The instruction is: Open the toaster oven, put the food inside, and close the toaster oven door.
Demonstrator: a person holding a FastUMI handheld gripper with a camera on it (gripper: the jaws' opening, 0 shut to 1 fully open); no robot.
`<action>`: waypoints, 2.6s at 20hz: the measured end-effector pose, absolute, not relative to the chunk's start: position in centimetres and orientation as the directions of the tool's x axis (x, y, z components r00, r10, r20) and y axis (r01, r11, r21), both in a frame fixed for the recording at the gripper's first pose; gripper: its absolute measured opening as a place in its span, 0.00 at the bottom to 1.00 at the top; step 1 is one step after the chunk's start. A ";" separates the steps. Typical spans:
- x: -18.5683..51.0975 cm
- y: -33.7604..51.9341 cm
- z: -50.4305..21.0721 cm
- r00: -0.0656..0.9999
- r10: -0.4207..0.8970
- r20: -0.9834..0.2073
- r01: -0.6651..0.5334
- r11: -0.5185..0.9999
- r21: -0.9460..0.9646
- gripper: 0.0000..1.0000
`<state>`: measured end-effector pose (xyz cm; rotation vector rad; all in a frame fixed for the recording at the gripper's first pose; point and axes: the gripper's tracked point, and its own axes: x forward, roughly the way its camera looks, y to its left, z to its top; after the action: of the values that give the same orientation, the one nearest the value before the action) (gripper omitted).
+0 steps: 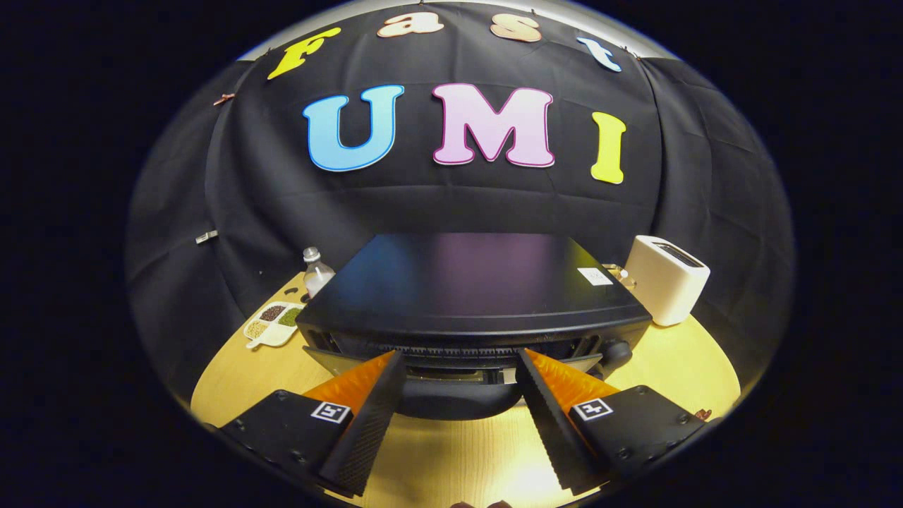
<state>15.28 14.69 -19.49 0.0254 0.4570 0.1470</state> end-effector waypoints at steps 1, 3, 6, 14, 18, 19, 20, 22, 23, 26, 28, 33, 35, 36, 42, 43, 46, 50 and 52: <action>14.8 14.7 -19.5 0.888 0.147 -0.436 -0.135 0.989 0.059 0.98; 13.5 14.5 -20.0 0.882 0.143 -0.449 -0.140 0.989 0.041 0.97; 11.6 14.4 -21.1 0.867 0.144 -0.477 -0.145 0.989 0.035 0.97; 5.3 14.1 -27.1 0.768 0.160 -0.620 -0.224 0.974 -0.026 0.97; 2.4 14.4 -29.9 0.726 0.208 -0.656 -0.287 0.958 -0.014 0.99; 2.1 14.2 -29.6 0.732 0.213 -0.647 -0.286 0.958 -0.007 0.98; 1.9 13.9 -29.2 0.740 0.209 -0.640 -0.279 0.960 -0.009 0.98; 1.4 13.2 -28.0 0.756 0.202 -0.623 -0.260 0.966 -0.002 0.98; 1.2 12.7 -27.2 0.764 0.196 -0.614 -0.245 0.969 0.004 0.98; 1.3 9.8 -24.1 0.805 0.160 -0.571 -0.199 0.980 -0.005 0.98; 1.4 7.8 -22.1 0.825 0.148 -0.546 -0.184 0.983 -0.011 0.98; 2.4 1.7 -17.3 0.877 0.100 -0.469 -0.133 0.990 -0.037 0.98; 3.4 -0.8 -15.7 0.896 0.089 -0.434 -0.116 0.993 -0.037 0.98; 4.0 -1.9 -15.2 0.902 0.091 -0.422 -0.119 0.992 -0.040 0.98; 5.9 -9.2 -16.7 0.877 0.120 -0.466 -0.124 0.992 0.022 0.98; 6.0 -10.4 -17.2 0.868 0.126 -0.480 -0.122 0.992 0.039 0.98; 6.5 -13.8 -19.1 0.842 0.135 -0.523 -0.106 0.991 0.086 0.98; 7.1 -16.8 -22.3 0.790 0.171 -0.589 -0.107 0.984 0.143 0.97; 6.8 -17.4 -24.2 0.747 0.214 -0.630 -0.109 0.973 0.201 0.98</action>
<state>6.85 -17.35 -24.23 0.1554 0.7067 0.1776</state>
